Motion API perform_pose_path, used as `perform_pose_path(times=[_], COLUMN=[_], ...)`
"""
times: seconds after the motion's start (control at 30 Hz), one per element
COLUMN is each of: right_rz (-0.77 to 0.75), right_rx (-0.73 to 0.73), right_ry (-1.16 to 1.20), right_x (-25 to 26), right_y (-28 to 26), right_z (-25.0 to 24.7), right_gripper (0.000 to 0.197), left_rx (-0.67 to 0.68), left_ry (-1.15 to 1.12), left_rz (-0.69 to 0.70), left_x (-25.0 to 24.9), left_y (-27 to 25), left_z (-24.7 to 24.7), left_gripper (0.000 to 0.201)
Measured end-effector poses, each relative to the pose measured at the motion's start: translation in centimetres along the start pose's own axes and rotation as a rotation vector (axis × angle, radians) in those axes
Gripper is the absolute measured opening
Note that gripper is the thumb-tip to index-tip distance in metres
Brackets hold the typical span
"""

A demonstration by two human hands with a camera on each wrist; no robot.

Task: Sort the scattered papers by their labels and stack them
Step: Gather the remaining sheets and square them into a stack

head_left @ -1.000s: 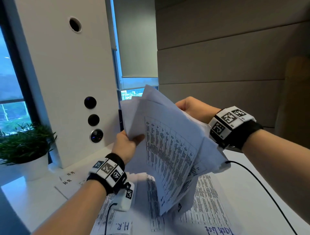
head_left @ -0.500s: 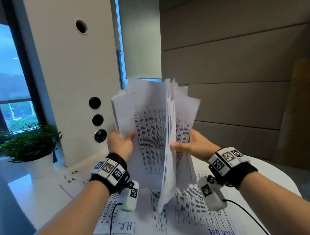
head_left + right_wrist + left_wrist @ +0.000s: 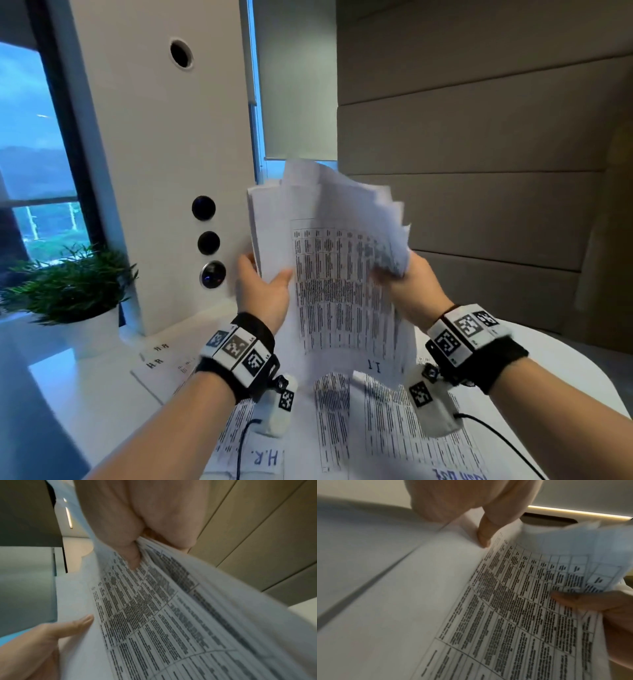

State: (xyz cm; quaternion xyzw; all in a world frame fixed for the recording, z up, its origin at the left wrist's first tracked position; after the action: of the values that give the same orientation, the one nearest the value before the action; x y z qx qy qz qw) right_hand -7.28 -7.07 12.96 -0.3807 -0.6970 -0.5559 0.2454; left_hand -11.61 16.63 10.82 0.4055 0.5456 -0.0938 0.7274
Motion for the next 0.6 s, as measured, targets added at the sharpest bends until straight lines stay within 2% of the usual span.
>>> perform_pose_path(times=[0.07, 0.17, 0.23, 0.33, 0.4, 0.5, 0.53, 0.6], right_rz=[0.040, 0.077, 0.074, 0.100, 0.080, 0.074, 0.070, 0.045], right_rx=[-0.077, -0.117, -0.144, -0.108, -0.084, -0.171, -0.179, -0.102], right_ry=[0.127, 0.335, 0.377, 0.384, 0.381, 0.446, 0.442, 0.381], right_x=[-0.5, -1.5, -2.2, -2.7, -2.2, -2.1, -2.1, -1.6], right_y=[0.4, 0.0, -0.7, -1.3, -1.3, -0.7, -0.6, -0.5], right_z=[-1.0, -1.7, -1.9, -0.9, -0.5, -1.7, -2.1, -1.6], right_gripper=[0.020, 0.033, 0.045, 0.074, 0.076, 0.069, 0.067, 0.066], left_rx=[0.050, 0.099, 0.133, 0.227, 0.232, 0.189, 0.211, 0.297], left_ry=[-0.060, -0.071, -0.088, -0.164, -0.152, -0.172, -0.164, -0.100], left_rz=[0.003, 0.011, 0.018, -0.004, 0.007, 0.030, 0.054, 0.100], left_x=[-0.4, -0.1, 0.3, 0.5, 0.2, -0.6, -1.0, -1.5], left_y=[0.0, 0.1, -0.2, -1.4, -1.3, -0.1, 0.0, -0.5], left_z=[-0.1, -1.0, -1.3, -0.6, -0.3, -1.1, -1.1, -0.4], left_gripper=[0.051, 0.073, 0.078, 0.090, 0.086, 0.078, 0.075, 0.062])
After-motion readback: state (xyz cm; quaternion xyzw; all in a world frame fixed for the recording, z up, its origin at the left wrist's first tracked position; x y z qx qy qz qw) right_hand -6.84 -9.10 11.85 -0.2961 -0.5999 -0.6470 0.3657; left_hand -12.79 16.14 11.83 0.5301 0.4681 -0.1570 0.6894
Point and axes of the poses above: each hand's wrist, its own y-axis towards the middle knuckle, its own z-axis out of the palm, x = y × z, the point moved 7 cm from there along y, towards the middle knuckle, and after that the axes turned 5 degrees about -x, right-handed, at the moved point
